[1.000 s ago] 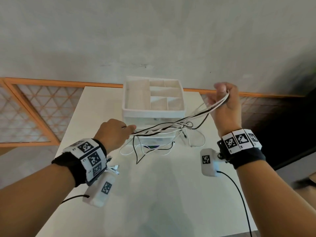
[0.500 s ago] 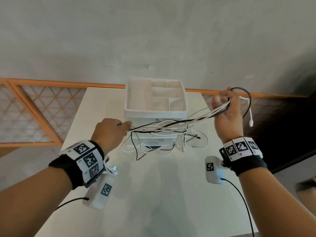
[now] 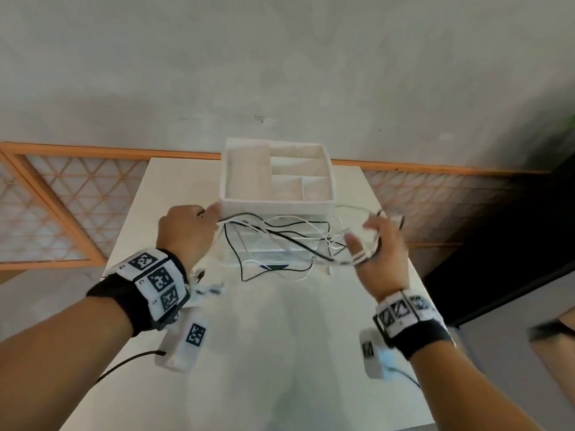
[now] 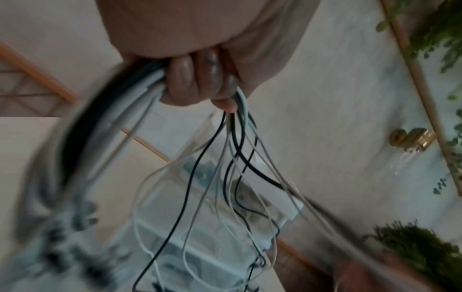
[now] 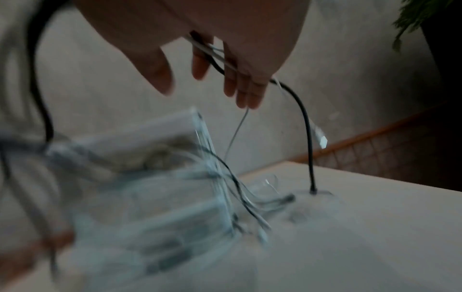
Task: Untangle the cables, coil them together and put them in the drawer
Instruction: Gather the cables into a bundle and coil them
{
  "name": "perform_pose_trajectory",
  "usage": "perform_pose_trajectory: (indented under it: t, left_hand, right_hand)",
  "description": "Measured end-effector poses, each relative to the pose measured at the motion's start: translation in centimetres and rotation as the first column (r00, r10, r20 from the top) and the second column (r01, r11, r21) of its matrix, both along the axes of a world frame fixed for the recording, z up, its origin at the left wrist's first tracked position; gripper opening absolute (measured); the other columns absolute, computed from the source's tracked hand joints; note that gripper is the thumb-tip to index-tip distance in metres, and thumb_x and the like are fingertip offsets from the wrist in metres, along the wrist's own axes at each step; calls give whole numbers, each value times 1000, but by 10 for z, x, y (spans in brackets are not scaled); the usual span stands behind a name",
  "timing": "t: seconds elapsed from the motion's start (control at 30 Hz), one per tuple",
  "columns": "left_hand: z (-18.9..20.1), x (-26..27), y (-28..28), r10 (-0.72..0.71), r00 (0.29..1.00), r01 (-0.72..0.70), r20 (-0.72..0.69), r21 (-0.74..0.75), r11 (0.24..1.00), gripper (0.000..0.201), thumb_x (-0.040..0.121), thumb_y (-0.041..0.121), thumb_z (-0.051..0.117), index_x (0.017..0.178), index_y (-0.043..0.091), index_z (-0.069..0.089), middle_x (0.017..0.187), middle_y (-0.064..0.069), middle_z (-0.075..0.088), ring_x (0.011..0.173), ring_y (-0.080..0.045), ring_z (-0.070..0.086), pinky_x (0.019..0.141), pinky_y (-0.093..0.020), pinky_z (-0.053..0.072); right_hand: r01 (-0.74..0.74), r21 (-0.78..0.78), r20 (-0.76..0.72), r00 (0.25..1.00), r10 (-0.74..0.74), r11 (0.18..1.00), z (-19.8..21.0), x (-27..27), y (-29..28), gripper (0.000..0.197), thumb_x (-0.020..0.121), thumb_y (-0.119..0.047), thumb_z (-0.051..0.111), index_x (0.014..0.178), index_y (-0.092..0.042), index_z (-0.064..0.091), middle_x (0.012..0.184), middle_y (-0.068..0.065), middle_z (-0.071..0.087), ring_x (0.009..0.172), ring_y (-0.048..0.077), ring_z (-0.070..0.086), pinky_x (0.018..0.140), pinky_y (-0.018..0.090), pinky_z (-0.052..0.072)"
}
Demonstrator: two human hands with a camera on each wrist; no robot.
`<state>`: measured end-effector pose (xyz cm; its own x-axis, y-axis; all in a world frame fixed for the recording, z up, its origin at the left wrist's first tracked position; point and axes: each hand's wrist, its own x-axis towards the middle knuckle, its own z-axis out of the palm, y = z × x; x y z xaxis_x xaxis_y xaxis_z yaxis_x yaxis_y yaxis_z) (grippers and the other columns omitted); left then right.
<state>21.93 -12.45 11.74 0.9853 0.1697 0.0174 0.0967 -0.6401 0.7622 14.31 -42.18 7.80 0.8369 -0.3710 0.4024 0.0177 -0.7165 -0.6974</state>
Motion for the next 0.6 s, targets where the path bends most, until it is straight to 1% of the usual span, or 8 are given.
perform_pose_trajectory:
  t: [0.03, 0.1, 0.17, 0.2, 0.3, 0.43, 0.5, 0.6]
  left_hand:
    - [5, 1, 3, 17, 999, -15, 48, -54, 998, 55, 97, 47, 50, 65, 6, 68, 69, -12, 67, 68, -34, 57, 66, -36, 42]
    - [14, 3, 6, 27, 994, -11, 105, -146, 989, 50, 96, 46, 52, 60, 14, 65, 54, -3, 55, 58, -27, 49, 63, -32, 33]
    - [19, 4, 5, -19, 991, 45, 132, -199, 979, 53, 95, 48, 55, 63, 8, 66, 47, -1, 43, 49, -24, 39, 61, -33, 32]
    - [21, 5, 3, -51, 989, 79, 142, -201, 976, 55, 94, 49, 56, 66, 2, 66, 47, -2, 40, 48, -24, 36, 60, -34, 32]
    - [30, 4, -3, -116, 982, 144, 147, -194, 970, 53, 93, 50, 57, 63, 7, 66, 46, -1, 38, 47, -24, 36, 59, -35, 35]
    - [47, -6, -10, -242, 960, 266, 144, -181, 947, 53, 96, 44, 56, 57, 8, 61, 36, 10, 48, 47, -21, 39, 58, -31, 34]
    - [55, -11, -17, -306, 941, 327, 140, -154, 933, 52, 96, 42, 57, 56, 10, 60, 35, 16, 48, 40, -10, 40, 54, -28, 31]
    - [64, -14, -22, -321, 933, 341, 163, -111, 933, 54, 96, 39, 59, 49, 13, 48, 30, 14, 40, 31, -6, 35, 43, -21, 25]
  right_hand:
    - [2, -92, -225, 974, -22, 996, -22, -9, -5, 36, 82, -18, 74, 115, -16, 58, 120, 12, 60, 108, 33, 61, 87, 33, 45]
    - [-189, -170, -688, 725, 21, 967, -53, -27, -12, 63, 78, -11, 65, 137, -28, 50, 136, 11, 51, 125, 32, 53, 101, 35, 44]
    - [-364, -119, -870, 487, 80, 924, -56, -35, -14, 82, 70, -19, 54, 144, -52, 37, 139, 4, 53, 130, 24, 52, 108, 34, 44]
    - [-383, -108, -881, 464, 91, 917, -46, -32, -13, 83, 67, -23, 49, 141, -60, 36, 137, 2, 58, 126, 23, 56, 106, 35, 46]
    - [-324, -255, -797, 604, -8, 911, 4, -10, 3, 65, 76, -23, 50, 132, -56, 53, 139, 0, 60, 118, 28, 62, 103, 36, 51]
    - [-200, -288, -340, 935, 95, 936, 69, 14, 37, 34, 83, -31, 60, 116, -37, 69, 95, -5, 72, 91, 18, 67, 85, 27, 53]
    - [-388, -125, -138, 918, 371, 913, 85, 21, 64, 34, 85, -21, 71, 118, -28, 69, 101, -10, 70, 88, 6, 62, 79, 9, 45]
    - [-591, 93, -73, 799, 597, 801, 89, 33, 92, 19, 83, -5, 70, 98, -16, 71, 89, -7, 70, 72, 9, 60, 68, 12, 44]
